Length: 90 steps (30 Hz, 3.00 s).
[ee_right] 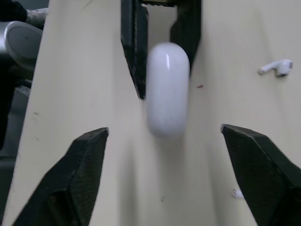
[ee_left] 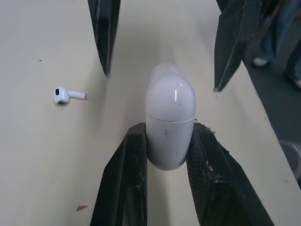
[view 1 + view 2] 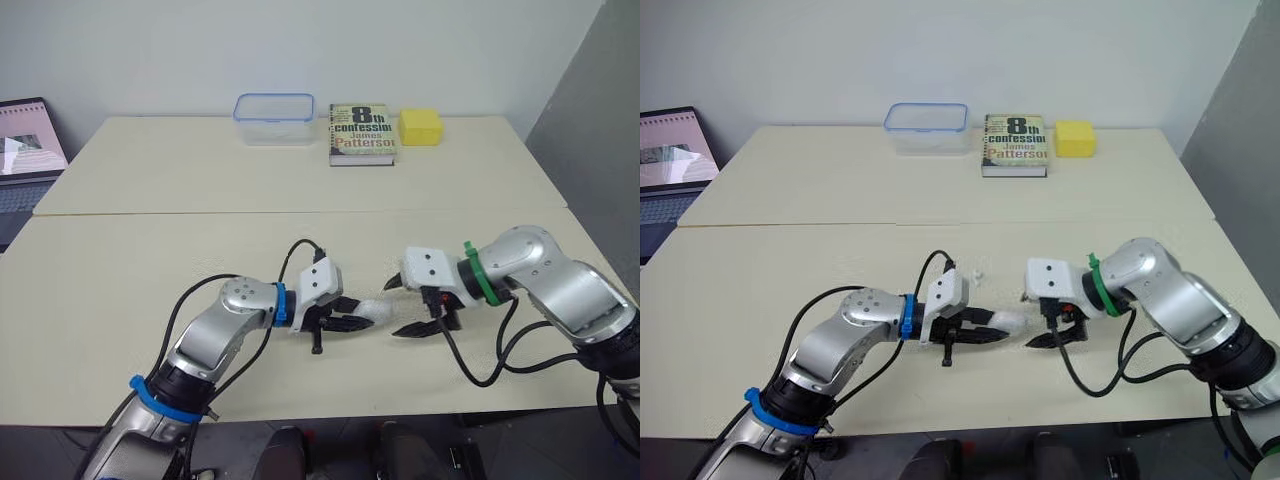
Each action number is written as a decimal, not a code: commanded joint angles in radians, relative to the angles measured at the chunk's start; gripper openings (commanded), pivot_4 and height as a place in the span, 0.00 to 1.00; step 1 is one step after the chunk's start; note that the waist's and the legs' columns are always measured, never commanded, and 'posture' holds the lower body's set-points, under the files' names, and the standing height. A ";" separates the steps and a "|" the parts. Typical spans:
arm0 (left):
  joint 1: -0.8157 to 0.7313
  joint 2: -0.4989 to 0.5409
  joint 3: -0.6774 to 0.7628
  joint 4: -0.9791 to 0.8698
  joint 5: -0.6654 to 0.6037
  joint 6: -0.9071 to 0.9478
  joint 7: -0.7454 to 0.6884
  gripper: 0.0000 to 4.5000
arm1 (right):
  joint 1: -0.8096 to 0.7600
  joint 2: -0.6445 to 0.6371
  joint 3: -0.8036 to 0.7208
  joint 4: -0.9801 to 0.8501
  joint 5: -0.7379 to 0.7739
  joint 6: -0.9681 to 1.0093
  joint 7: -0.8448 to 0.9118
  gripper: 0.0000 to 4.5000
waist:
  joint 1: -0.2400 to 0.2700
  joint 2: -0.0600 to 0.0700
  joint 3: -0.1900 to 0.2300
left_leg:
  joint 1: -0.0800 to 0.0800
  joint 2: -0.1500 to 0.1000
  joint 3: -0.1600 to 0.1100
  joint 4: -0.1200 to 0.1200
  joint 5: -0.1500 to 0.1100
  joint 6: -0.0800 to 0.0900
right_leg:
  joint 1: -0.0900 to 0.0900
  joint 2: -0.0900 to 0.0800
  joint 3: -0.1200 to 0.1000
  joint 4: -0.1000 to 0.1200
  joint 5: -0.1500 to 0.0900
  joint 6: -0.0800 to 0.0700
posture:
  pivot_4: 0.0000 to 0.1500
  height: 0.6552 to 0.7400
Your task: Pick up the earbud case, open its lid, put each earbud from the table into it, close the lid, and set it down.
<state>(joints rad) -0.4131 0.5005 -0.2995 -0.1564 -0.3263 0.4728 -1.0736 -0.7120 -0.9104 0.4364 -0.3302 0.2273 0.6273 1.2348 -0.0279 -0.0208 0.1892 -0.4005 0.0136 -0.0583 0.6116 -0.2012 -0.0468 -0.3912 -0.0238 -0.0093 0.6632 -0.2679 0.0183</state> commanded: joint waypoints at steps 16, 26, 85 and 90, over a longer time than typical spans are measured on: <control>0.179 -0.100 0.178 -0.102 -0.218 -0.045 0.033 0.17 | 0.075 0.152 -0.183 -0.131 0.090 -0.083 -0.128 0.88 | 0.003 0.000 0.000 | 0.001 0.000 0.000 0.001 0.000 0.000 | 0.002 0.000 0.000 0.000 0.000 0.000 | 1.00 1.00; 0.192 -0.083 0.161 -0.124 -0.208 -0.067 0.020 0.17 | 0.046 0.175 -0.161 -0.048 0.034 -0.113 -0.141 0.88 | 0.002 0.000 0.000 | 0.001 0.000 0.000 0.001 0.000 0.000 | 0.002 0.000 0.000 0.000 0.000 0.000 | 1.00 1.00; 0.337 -0.147 0.501 0.032 -0.031 -0.486 0.468 0.17 | 0.382 0.242 -0.402 -0.116 0.071 -0.017 -0.488 1.00 | 0.023 -0.001 -0.001 | 0.002 0.000 0.002 0.001 0.000 0.000 | 0.003 0.000 0.002 0.000 0.000 0.000 | 1.00 1.00; 0.331 -0.149 0.485 0.015 -0.024 -0.482 0.477 0.17 | 0.284 0.487 -0.239 -0.059 -0.050 0.104 -0.730 1.00 | 0.025 -0.001 -0.001 | 0.001 0.000 0.001 0.001 0.000 0.000 | 0.002 0.000 0.001 0.000 0.000 -0.001 | 1.00 1.00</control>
<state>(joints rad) -0.0740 0.3495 0.1850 -0.0920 -0.3504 0.0101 -0.6010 -0.4068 -0.4468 0.1719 -0.3866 0.2221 0.7097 0.5800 -0.0031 -0.0218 0.1880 -0.3994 0.0136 -0.0573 0.6124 -0.2011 -0.0471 -0.3894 -0.0242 -0.0080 0.6632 -0.2674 0.0175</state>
